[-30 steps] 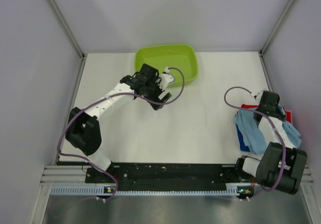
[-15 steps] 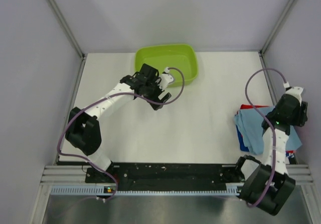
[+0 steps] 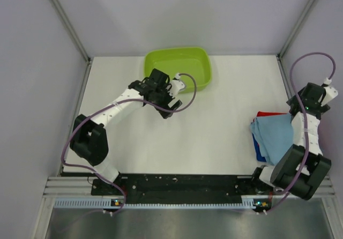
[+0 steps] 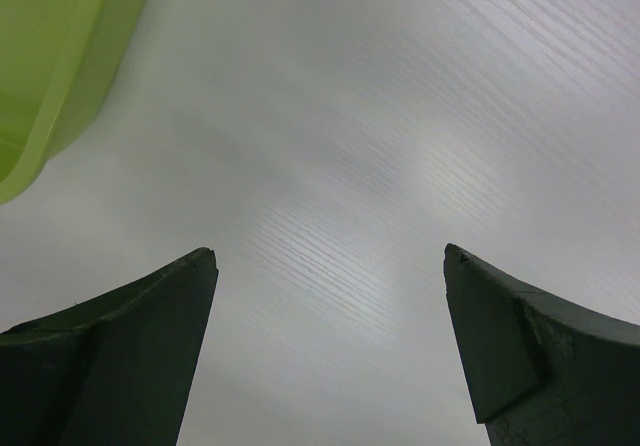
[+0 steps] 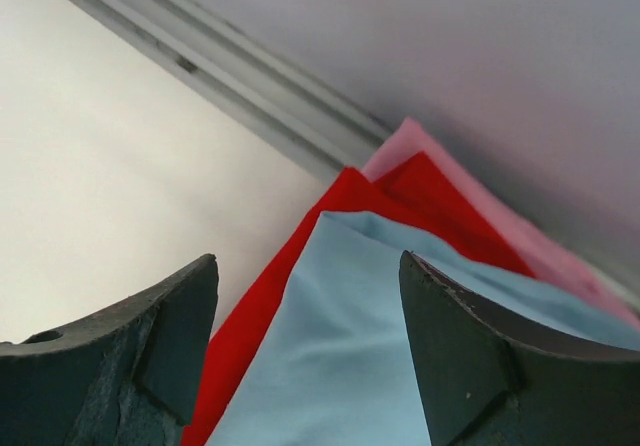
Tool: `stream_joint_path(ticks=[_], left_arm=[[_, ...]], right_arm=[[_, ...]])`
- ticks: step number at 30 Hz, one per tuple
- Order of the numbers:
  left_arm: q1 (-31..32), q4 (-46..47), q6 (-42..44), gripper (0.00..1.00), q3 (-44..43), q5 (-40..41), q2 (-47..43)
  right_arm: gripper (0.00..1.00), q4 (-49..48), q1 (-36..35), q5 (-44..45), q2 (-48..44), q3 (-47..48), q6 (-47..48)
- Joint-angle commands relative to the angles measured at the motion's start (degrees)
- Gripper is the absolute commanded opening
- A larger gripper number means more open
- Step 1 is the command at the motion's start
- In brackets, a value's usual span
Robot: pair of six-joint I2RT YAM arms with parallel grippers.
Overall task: Fold and stack the t-shirts
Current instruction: Put the neatly folded tshirt into the corner of the board with the right arm
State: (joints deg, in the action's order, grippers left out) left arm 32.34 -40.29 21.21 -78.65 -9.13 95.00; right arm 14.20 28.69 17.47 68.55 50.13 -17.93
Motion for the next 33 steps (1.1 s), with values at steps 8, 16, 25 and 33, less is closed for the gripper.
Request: stream_joint_path(ticks=[8,16,25,33], left_arm=[[-0.08,-0.66,1.02,0.99,-2.38,1.22,1.76],[0.01,-1.46,1.11,0.99,-3.44,1.65,3.26],[0.18,-1.98,0.94,0.99,-3.96,0.95,4.05],[0.18,-1.63,1.46,0.99,-2.82,1.74,3.61]], right_arm=[[0.65,0.75,-0.12,2.82,9.75,2.17,-5.45],[0.42,0.39,-0.04,5.11,13.18,3.31,-2.37],[0.0,1.18,-0.03,10.03,15.56,6.38,-1.93],[0.0,1.45,0.05,15.4,14.85,7.0,-3.69]])
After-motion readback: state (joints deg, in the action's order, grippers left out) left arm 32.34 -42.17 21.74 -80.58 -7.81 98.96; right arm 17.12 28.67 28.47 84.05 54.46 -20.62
